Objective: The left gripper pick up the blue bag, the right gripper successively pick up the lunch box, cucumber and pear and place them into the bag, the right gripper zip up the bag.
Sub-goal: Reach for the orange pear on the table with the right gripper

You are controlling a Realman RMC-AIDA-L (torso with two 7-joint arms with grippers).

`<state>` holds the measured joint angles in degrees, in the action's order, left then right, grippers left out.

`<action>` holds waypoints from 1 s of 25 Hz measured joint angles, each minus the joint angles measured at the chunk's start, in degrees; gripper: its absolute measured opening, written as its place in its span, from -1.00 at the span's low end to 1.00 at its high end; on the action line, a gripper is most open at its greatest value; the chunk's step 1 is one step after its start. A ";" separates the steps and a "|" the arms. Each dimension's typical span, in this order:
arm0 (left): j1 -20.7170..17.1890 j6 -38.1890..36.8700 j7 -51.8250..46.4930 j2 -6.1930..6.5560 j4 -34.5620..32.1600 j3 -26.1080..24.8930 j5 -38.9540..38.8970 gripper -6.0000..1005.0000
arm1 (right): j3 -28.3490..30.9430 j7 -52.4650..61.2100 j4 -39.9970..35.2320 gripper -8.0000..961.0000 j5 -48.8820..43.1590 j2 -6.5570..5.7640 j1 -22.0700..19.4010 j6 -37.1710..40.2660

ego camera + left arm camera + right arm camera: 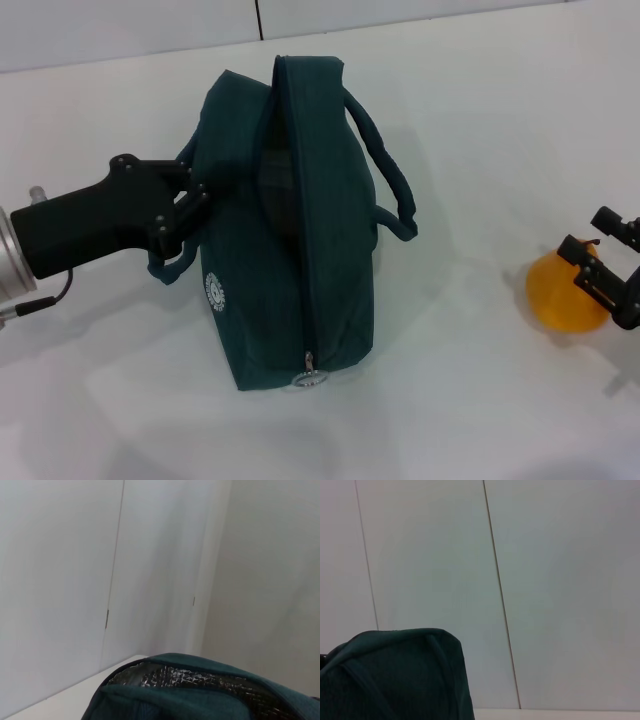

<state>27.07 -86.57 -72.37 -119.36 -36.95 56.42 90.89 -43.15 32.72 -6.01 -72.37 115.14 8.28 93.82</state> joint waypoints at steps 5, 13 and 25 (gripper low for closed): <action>-0.03 0.00 0.02 0.00 -0.02 0.00 0.00 -0.87 | 0.00 -0.07 0.05 0.10 -0.04 0.00 0.04 -0.05; -0.25 0.00 0.65 0.00 -0.06 0.00 -0.14 -0.87 | 0.05 -0.11 0.04 -0.29 -0.05 -0.01 0.07 -0.32; -0.54 0.00 0.74 0.00 -0.06 0.00 -0.22 -0.87 | 0.05 0.36 0.04 -0.63 -0.03 -0.01 0.13 -0.61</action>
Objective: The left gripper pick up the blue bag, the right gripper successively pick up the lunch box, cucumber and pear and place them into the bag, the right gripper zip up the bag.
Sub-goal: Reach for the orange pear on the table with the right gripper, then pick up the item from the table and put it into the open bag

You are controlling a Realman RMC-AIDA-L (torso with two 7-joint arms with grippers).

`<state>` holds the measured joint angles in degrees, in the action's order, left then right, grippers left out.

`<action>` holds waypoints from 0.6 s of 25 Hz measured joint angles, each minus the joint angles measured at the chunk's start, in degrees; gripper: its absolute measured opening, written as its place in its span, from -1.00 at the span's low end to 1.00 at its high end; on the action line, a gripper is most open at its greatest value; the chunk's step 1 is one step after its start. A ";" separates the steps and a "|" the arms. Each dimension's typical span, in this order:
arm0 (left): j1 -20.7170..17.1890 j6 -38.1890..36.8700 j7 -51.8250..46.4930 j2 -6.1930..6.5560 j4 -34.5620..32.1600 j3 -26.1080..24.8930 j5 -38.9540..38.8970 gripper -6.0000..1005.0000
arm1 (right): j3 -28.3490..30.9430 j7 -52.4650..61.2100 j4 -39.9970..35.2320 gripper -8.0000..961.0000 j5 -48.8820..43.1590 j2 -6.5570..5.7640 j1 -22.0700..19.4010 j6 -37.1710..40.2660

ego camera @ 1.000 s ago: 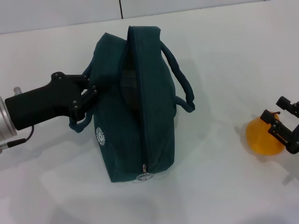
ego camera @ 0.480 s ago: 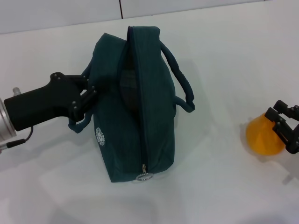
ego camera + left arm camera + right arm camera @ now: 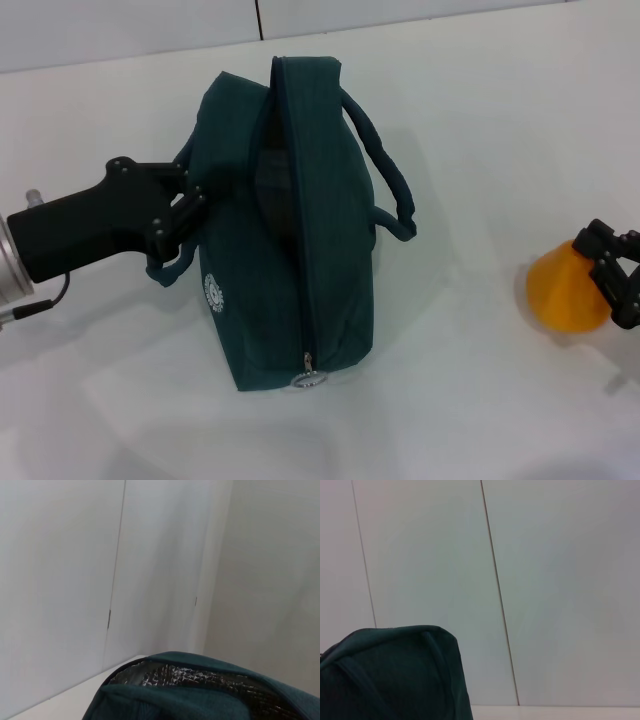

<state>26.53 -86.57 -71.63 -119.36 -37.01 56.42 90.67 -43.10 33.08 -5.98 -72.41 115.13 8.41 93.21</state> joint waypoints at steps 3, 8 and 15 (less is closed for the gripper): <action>-0.01 0.00 0.00 0.00 -0.12 0.00 -0.04 -0.87 | -0.01 0.03 0.00 -0.73 -0.01 0.00 0.03 -0.39; 0.01 -0.05 -0.01 -0.03 -0.17 0.00 -0.08 -0.87 | -0.05 0.02 0.00 -0.87 -0.02 0.00 0.03 -0.24; -0.01 -0.02 -0.01 -0.09 -0.17 0.00 -0.08 -0.87 | 0.12 0.30 -0.48 -0.91 0.13 0.00 0.04 8.57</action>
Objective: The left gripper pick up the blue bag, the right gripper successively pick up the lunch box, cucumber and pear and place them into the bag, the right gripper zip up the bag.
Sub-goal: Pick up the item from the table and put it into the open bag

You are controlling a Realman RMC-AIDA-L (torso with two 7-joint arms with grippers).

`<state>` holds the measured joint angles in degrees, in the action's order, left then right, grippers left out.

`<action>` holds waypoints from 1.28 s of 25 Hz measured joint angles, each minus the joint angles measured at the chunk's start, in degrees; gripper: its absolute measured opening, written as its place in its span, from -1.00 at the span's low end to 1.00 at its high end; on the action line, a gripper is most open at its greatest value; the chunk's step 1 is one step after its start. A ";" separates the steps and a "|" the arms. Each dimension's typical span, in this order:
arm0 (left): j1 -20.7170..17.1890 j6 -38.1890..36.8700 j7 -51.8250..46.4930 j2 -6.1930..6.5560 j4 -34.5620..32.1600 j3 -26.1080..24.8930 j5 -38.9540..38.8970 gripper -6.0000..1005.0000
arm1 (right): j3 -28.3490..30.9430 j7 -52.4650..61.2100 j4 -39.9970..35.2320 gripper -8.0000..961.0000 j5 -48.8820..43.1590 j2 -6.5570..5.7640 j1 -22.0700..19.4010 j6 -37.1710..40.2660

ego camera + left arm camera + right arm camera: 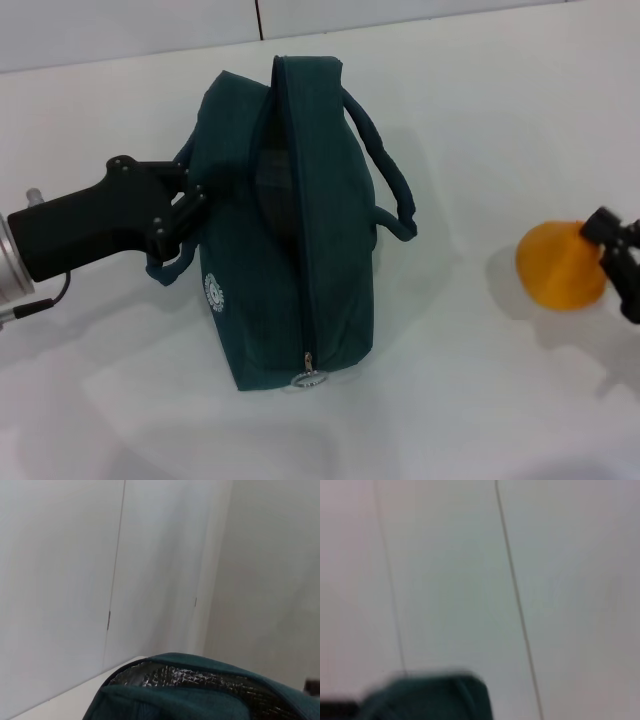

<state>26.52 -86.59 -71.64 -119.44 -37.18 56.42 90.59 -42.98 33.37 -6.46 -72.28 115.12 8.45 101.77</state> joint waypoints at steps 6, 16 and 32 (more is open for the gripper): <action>-0.05 -0.01 0.18 0.00 0.06 -0.16 -0.09 -0.87 | 0.70 2.88 -0.29 -0.89 1.56 0.00 2.37 13.31; -0.06 -0.39 0.80 -0.14 0.26 -0.46 -1.45 -0.87 | 0.35 22.04 -8.79 -0.85 3.29 0.08 17.19 16.67; 1.23 -0.52 0.83 -0.26 1.07 -0.26 -1.83 -0.87 | -8.23 32.54 -11.42 -0.79 3.24 0.56 37.37 -1.94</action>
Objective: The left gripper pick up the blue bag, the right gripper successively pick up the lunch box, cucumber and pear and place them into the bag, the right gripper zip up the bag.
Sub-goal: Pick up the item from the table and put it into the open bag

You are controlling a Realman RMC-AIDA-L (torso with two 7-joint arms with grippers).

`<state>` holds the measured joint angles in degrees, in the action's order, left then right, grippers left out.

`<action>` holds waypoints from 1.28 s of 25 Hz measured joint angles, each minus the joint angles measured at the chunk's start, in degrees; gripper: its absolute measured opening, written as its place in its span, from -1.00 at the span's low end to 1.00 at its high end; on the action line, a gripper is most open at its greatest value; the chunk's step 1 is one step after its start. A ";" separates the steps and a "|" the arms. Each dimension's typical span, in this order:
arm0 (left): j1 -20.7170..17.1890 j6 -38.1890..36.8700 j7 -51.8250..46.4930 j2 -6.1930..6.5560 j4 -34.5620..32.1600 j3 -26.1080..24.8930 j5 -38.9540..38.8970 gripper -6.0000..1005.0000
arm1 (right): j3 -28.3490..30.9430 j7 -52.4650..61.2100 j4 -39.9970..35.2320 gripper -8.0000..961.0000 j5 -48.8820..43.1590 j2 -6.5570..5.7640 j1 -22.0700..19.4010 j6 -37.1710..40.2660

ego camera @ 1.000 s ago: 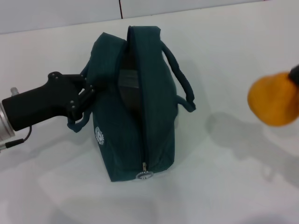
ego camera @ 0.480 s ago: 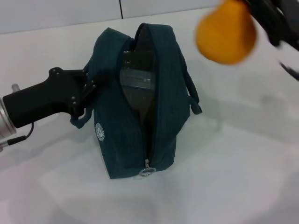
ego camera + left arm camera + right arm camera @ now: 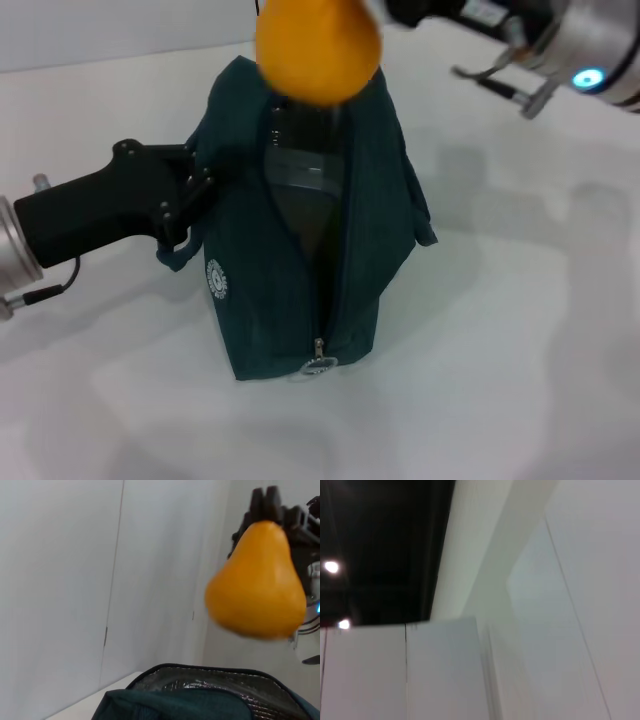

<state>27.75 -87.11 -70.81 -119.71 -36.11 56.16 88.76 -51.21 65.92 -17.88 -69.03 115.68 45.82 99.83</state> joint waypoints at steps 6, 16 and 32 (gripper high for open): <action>0.76 0.16 0.06 0.00 0.89 0.00 -0.01 -0.87 | -6.24 0.19 -0.02 -0.77 0.04 0.17 -0.05 -6.36; 0.81 0.44 0.77 -0.03 0.97 -0.17 -0.01 -0.87 | -13.71 0.15 -0.06 -0.74 -0.01 0.44 -3.66 -6.97; 1.05 0.43 0.85 0.00 1.31 -0.01 -0.54 -0.87 | -18.01 -0.83 -4.69 -0.64 2.04 0.48 -9.80 -5.63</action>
<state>28.80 -86.68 -69.96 -119.70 -34.80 56.15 88.22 -69.22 65.08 -22.57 -66.99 116.17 36.02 94.20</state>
